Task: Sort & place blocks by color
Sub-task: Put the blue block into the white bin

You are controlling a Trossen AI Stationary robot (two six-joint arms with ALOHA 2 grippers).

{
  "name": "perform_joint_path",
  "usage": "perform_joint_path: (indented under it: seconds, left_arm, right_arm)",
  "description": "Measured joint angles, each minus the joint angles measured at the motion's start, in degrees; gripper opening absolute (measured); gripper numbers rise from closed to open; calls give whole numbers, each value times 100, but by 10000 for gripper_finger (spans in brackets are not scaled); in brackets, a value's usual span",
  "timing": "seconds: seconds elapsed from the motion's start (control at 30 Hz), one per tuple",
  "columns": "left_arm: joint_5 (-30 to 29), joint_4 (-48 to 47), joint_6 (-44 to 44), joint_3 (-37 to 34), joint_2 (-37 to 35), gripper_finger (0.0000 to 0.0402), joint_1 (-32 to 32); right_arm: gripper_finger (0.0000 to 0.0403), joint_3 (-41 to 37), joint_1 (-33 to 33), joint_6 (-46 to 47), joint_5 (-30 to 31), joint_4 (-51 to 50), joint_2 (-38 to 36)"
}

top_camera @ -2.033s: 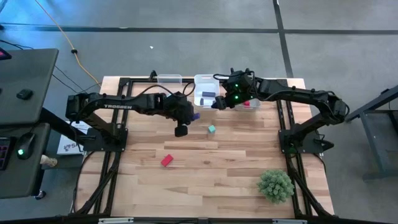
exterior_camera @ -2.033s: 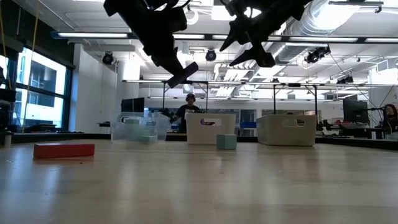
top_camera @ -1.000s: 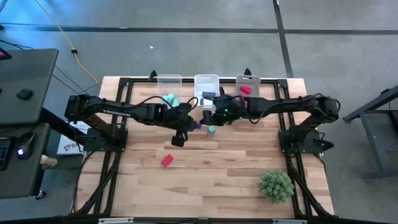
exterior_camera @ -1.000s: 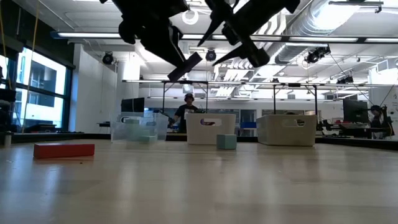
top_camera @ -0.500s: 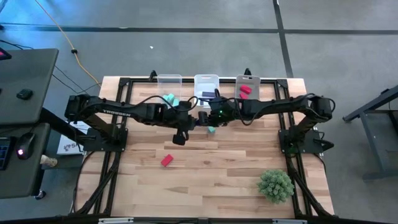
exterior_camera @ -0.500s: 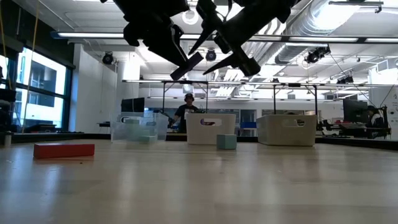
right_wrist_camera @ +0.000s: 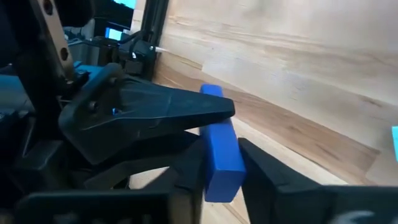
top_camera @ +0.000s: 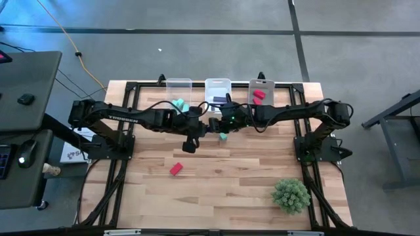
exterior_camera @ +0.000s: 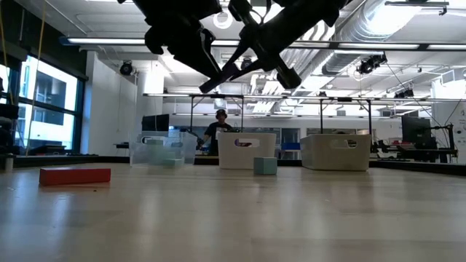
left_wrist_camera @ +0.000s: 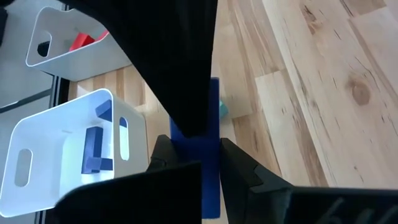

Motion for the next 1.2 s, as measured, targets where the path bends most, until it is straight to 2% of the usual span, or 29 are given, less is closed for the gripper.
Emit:
perform_joint_path:
  seconds: [0.1, 0.4, 0.77, 0.97, 1.1, 1.2]
  left_arm:
    - [-6, -7, 0, 0, 0, 0, 0]
    - [-312, -2, 6, 0, 0, 7, -4]
    - [-329, -24, 1, 0, 0, 91, 0]
    - [-1320, -42, -40, 0, 0, 126, 0]
    - [-2008, -46, -42, 0, 0, 127, 4]
    - [-2196, -90, -42, 0, 0, 125, 49]
  right_arm:
    - [37, 0, 0, -96, 12, 38, -4]
    - [40, 0, -2, -151, 36, 66, -4]
    - [38, 1, -64, -186, 273, -53, 0]
    - [42, 0, -285, -422, 408, -296, 0]
    - [40, 0, -547, -723, 494, -336, 0]
    - [41, 0, -793, -1069, 640, -335, 0]
